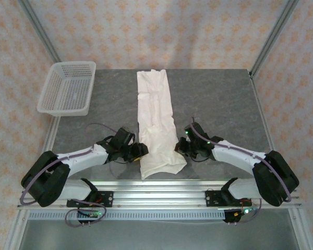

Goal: Fold the inside-out t-shirt

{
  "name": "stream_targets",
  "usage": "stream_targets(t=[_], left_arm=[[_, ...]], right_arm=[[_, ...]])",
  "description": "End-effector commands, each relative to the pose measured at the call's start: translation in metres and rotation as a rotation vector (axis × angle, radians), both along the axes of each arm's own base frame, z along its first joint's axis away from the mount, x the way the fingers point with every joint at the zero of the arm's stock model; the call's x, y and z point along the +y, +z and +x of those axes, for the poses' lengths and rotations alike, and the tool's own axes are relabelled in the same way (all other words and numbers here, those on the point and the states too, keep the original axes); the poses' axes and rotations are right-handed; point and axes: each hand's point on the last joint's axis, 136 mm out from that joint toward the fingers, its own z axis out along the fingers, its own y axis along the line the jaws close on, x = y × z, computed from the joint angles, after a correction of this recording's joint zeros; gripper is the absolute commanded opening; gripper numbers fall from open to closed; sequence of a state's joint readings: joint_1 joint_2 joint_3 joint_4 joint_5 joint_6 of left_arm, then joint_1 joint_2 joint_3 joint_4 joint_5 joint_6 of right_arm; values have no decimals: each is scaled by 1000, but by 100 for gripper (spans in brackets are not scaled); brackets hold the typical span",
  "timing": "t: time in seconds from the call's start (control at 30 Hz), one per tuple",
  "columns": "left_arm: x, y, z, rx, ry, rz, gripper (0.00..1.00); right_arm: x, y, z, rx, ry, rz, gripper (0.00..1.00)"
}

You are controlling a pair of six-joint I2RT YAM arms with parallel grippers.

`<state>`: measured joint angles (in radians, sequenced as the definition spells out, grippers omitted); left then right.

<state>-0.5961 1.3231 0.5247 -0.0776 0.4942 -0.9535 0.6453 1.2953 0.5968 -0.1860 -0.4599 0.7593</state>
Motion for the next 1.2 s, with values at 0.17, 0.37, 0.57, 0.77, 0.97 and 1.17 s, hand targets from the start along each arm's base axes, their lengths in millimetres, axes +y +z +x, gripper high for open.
stream_targets(t=[0.17, 0.37, 0.57, 0.77, 0.97, 1.17], left_arm=[[3, -6, 3, 3, 10, 40, 54], [37, 4, -2, -56, 28, 209, 58], [10, 1, 2, -9, 6, 84, 58], [-6, -3, 6, 7, -7, 18, 57], [-20, 1, 8, 6, -19, -49, 41], [-16, -7, 6, 17, -17, -15, 41]], right_arm=[[-2, 4, 6, -16, -21, -23, 0], [-5, 3, 5, -18, -27, -36, 0], [-2, 5, 8, -16, -20, -31, 0], [-6, 4, 6, -18, -27, -45, 0], [-8, 2, 5, -10, -34, -49, 0], [-7, 2, 6, -10, -33, -50, 0]])
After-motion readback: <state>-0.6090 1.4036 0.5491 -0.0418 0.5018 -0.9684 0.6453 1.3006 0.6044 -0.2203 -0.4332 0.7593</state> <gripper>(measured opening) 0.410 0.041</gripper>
